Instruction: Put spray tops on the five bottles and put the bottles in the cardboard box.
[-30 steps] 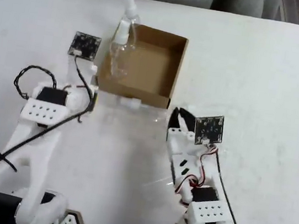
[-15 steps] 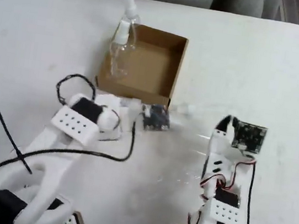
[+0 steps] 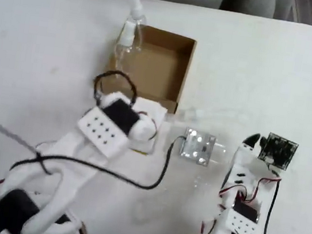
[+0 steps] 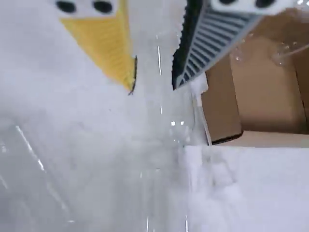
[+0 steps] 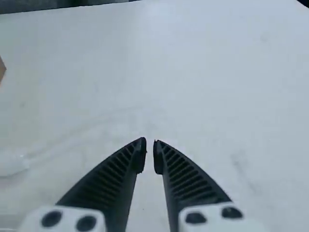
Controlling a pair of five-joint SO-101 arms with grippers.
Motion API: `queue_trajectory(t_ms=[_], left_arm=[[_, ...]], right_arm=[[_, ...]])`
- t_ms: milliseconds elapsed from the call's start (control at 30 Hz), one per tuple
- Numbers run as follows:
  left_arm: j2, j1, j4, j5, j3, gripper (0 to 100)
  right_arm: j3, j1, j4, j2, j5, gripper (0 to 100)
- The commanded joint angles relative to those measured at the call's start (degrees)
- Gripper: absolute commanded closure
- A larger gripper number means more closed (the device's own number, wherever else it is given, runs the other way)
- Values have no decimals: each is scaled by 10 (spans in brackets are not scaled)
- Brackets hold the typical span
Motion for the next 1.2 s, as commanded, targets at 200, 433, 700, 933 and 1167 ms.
queue_trajectory(t_ms=[200,433,700,933,1167], left_arm=[[253,-40,54,-5,-234,792],[306,-57,75,-8,-298,759],[340,-55,46,-4,-299,739],[352,-51,33,-4,-299,728],[302,-73,115,-3,-295,729]], right_arm=[[2,22,0,0,7,982],[2,22,0,0,7,982],[2,7,0,1,8,982],[2,7,0,1,8,982],[2,6,0,0,8,982]])
